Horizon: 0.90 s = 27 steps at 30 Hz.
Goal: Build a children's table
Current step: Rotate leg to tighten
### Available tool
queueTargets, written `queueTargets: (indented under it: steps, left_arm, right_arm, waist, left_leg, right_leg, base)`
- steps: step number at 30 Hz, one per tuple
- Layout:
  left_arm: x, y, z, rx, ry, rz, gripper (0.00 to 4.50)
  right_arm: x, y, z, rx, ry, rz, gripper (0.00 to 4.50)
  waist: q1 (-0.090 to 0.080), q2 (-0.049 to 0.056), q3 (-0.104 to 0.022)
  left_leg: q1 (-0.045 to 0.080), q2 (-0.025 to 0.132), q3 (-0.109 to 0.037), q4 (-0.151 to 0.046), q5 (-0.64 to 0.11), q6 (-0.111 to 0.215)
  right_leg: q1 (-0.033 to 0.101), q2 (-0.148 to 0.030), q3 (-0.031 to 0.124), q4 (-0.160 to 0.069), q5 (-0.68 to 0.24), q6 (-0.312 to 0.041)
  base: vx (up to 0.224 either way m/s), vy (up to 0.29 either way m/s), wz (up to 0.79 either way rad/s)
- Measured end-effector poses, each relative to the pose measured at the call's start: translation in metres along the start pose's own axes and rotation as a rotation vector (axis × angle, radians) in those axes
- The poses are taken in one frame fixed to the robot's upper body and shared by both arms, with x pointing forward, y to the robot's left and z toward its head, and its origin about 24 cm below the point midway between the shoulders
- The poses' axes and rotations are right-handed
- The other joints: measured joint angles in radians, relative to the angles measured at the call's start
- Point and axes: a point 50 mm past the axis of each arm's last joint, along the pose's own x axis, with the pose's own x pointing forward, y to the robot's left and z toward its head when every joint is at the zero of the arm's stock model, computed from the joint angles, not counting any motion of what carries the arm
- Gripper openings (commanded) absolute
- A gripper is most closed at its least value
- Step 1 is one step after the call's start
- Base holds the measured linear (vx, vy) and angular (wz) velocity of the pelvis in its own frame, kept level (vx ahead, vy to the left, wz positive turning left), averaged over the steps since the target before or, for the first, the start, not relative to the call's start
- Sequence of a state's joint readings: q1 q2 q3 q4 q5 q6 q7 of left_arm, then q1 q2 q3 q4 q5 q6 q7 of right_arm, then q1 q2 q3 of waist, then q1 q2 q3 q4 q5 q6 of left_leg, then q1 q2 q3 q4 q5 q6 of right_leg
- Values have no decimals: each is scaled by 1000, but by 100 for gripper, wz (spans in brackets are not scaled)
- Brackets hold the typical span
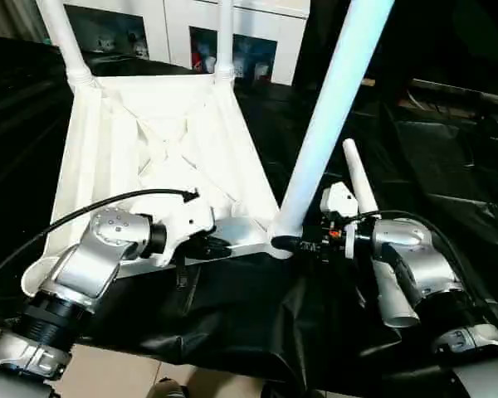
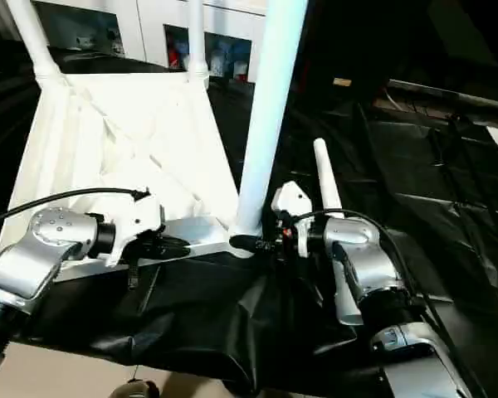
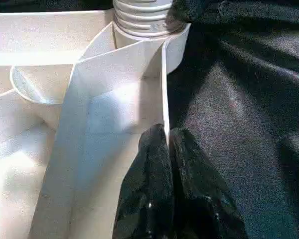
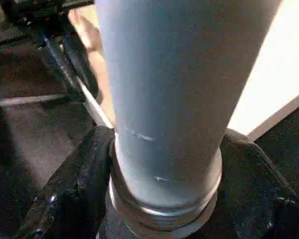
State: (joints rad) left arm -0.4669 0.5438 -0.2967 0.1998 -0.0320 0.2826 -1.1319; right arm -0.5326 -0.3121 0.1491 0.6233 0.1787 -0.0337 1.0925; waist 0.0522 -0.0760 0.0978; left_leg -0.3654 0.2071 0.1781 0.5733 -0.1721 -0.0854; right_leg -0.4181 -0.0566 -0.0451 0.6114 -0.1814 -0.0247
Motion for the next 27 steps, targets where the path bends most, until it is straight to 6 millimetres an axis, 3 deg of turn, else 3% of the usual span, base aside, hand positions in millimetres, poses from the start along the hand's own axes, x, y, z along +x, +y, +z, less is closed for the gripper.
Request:
queueTargets:
  steps: [8, 14, 18, 20, 27]
  left_arm:
    - [30, 12, 6, -95, -17, 167, 0]
    - [54, 20, 17, -140, 8, 274, 0]
    - [57, 19, 17, -136, 17, 284, 0]
    - [57, 19, 18, -126, 13, 284, 0]
    - [44, 20, 14, -69, 16, 263, 0]
  right_arm:
    - [30, -2, -12, 162, -88, -424, 273]
    - [53, -5, -9, 296, -124, -752, 273]
    - [58, -5, -8, 310, -125, -791, 273]
    - [58, -5, -7, 316, -146, -780, 328]
    - [49, -3, -6, 287, -205, -633, 389]
  waist:
    - [-18, 1, -1]
    - [-19, 1, -2]
    - [-20, -1, -3]
    - [-21, -1, -4]
    - [-25, -1, -3]
  left_leg:
    - [14, -1, -1, 2, 0, -1]
    - [15, -2, -3, 2, 0, -1]
    - [14, -2, -4, 2, 0, -1]
    - [13, -2, -4, 2, 0, -1]
    - [10, -2, -4, 2, 0, -1]
  right_leg:
    - [12, -1, 1, 0, -3, 6]
    - [13, -1, 0, -2, -4, 7]
    - [13, -1, 0, -5, -4, 7]
    - [12, -1, 0, -6, -4, 7]
    - [8, -1, 0, -4, -3, 6]
  base:
    - [0, 0, 0]
    - [0, 0, 0]
    - [0, 0, 0]
    - [0, 0, 0]
    - [0, 0, 0]
